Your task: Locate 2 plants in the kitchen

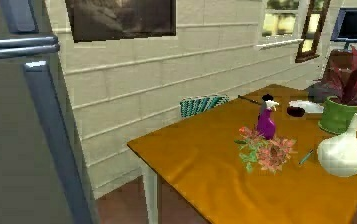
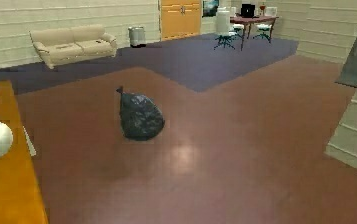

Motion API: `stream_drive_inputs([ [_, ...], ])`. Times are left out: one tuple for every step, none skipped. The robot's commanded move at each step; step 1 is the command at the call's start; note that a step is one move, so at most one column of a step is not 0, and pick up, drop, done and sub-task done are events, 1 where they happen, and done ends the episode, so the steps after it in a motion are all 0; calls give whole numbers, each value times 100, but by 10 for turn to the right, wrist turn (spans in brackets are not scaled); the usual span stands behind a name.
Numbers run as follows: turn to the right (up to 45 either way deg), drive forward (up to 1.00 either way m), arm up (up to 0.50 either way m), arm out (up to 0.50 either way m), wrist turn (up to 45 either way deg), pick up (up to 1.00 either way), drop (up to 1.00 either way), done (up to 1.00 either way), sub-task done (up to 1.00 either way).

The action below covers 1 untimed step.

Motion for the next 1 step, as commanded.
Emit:
stream_drive_inputs([
  [240,0,0,0,0,0,0,0,0],
])
